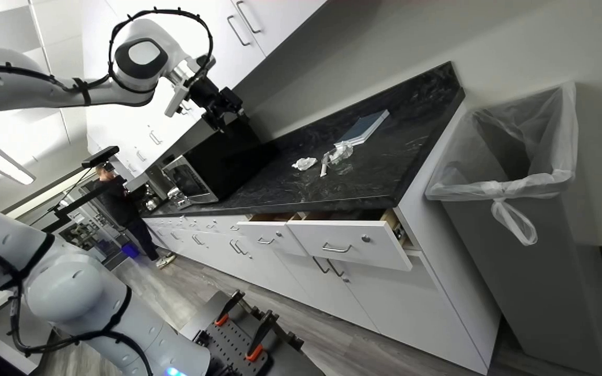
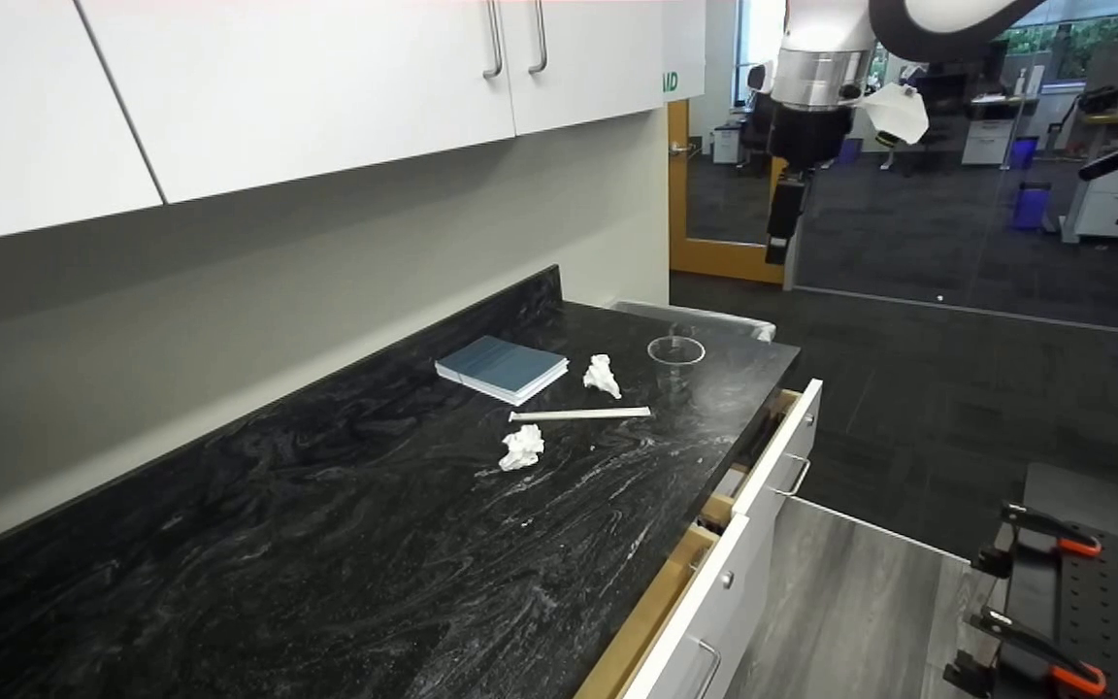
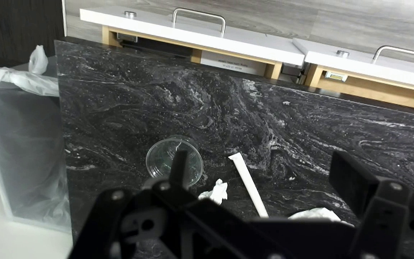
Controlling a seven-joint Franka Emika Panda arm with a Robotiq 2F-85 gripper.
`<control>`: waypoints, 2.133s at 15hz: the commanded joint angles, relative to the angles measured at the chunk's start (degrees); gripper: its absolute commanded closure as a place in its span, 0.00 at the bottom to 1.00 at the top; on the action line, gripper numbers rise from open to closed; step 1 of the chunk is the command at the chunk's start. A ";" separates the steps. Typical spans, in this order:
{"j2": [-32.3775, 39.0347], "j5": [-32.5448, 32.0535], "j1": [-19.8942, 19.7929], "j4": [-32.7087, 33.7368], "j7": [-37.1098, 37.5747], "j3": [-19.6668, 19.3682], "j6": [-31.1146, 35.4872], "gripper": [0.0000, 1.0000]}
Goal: Move the cup slightly to the left
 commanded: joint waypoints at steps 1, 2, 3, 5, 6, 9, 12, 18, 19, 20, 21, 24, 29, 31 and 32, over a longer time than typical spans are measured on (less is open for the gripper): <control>0.56 0.13 -0.41 0.52 -0.08 0.47 -0.10 0.00; 0.66 0.13 -0.38 0.71 -0.08 0.54 -0.11 0.00; 2.69 -0.62 -0.83 1.89 2.80 0.97 1.49 0.00; 7.71 -1.42 -1.33 4.15 5.78 1.05 4.87 0.00; 10.06 -2.12 -1.58 5.00 7.40 1.06 7.29 0.00; 20.18 -2.11 -2.10 9.82 9.86 0.36 12.50 0.00; 29.86 -2.51 -2.19 16.46 13.13 -0.52 12.52 0.00; 42.86 -1.66 -1.38 29.05 14.51 -2.27 10.06 0.00; 44.30 -1.64 -1.27 30.66 14.63 -2.44 9.59 0.00; 45.86 -1.51 -1.23 32.36 14.58 -2.57 8.91 0.00; 47.12 -1.43 -1.19 33.70 14.65 -2.70 8.22 0.00; 50.47 -1.10 -1.21 37.36 14.75 -2.97 5.90 0.00; 54.11 -0.75 -1.16 41.63 14.84 -2.88 2.53 0.26; 54.96 -0.66 -1.05 42.84 15.03 -2.88 1.61 0.41; 55.29 -0.56 -1.04 43.34 15.06 -2.87 1.27 0.48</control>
